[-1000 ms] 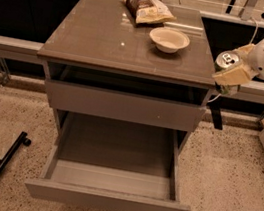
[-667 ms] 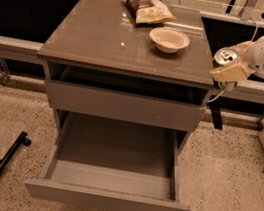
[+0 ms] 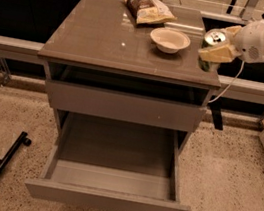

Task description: Pick green can from middle drawer and place on counter

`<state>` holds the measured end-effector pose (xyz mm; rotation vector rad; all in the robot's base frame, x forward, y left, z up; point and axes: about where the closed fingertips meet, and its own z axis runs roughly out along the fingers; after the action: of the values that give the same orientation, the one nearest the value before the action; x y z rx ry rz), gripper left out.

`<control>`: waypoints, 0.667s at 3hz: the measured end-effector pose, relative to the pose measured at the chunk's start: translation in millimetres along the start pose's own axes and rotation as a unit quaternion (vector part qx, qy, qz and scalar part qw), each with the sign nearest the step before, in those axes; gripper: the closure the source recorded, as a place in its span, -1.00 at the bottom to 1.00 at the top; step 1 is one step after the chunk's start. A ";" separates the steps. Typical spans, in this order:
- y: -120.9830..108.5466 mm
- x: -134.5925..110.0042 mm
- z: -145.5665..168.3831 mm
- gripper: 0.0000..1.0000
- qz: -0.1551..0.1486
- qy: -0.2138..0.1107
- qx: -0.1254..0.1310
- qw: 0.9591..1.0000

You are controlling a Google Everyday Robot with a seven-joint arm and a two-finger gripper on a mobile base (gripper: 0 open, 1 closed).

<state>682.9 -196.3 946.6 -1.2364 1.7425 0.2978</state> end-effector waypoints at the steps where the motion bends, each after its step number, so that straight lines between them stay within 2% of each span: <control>1: -8.6 -8.6 26.7 1.00 0.021 -0.041 -0.023 0.999; 2: -14.1 -14.1 54.3 1.00 0.042 -0.078 -0.049 0.995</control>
Offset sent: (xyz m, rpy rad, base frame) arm 0.0684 0.0499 -0.0166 0.2854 0.0632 0.1218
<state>725.1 -159.0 933.6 -1.1781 1.6630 0.5201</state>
